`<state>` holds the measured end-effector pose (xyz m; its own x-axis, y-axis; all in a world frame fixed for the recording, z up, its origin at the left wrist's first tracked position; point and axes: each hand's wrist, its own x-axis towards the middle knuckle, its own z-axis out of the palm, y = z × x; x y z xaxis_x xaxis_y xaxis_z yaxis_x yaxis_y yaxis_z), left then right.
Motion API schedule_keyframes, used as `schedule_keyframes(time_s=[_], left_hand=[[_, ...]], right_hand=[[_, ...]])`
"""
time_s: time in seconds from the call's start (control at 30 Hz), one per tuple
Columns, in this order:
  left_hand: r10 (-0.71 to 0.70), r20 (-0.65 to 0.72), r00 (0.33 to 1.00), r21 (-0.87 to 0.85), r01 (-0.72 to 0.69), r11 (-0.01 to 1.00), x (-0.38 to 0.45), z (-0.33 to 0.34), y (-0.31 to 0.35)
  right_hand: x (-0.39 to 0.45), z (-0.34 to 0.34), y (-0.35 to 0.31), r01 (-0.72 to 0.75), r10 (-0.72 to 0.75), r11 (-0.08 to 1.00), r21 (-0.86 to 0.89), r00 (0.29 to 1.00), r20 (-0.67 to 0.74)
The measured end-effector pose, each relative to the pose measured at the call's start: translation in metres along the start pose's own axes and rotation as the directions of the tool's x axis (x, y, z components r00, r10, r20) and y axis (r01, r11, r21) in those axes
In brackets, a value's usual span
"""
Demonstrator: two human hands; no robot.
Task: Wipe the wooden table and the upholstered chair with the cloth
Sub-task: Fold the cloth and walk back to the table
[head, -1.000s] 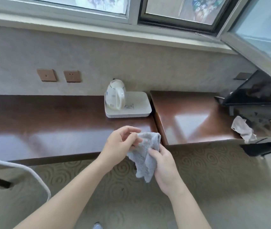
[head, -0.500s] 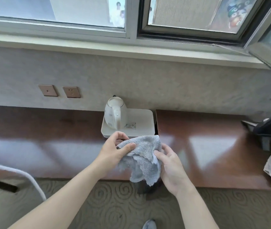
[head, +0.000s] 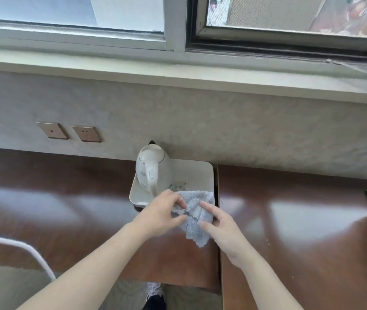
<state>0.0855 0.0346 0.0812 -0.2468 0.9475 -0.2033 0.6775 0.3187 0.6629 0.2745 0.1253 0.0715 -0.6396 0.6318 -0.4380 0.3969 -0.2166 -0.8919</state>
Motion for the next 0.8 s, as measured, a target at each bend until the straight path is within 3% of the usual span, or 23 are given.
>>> schedule_keyframes(time_s=[0.2,0.37,0.57,0.67,0.8], left_hand=[[-0.026,0.088,0.996,0.232,0.005,0.973,0.093,0.017,-0.048],[-0.078,0.148,0.986,0.385,0.015,0.923,0.159,0.038,-0.076],[-0.222,0.200,0.954,0.554,0.077,0.829,0.206,0.055,-0.088],[-0.245,0.296,0.923,0.655,-0.010,0.755,0.216,0.064,-0.094],[-0.318,0.380,0.869,0.708,-0.051,0.704,0.225,0.077,-0.102]], right_hand=[[0.096,0.008,0.019,-0.115,0.104,0.990,-0.080,0.986,-0.129],[0.180,0.003,0.033,-0.158,0.107,0.959,-0.234,0.971,-0.215],[0.239,-0.009,0.055,-0.138,0.070,0.891,-0.432,0.983,-0.170],[0.249,-0.006,0.065,-0.137,0.086,0.793,-0.594,0.990,-0.112],[0.259,-0.010,0.070,0.070,0.039,0.451,-0.890,0.994,0.098]])
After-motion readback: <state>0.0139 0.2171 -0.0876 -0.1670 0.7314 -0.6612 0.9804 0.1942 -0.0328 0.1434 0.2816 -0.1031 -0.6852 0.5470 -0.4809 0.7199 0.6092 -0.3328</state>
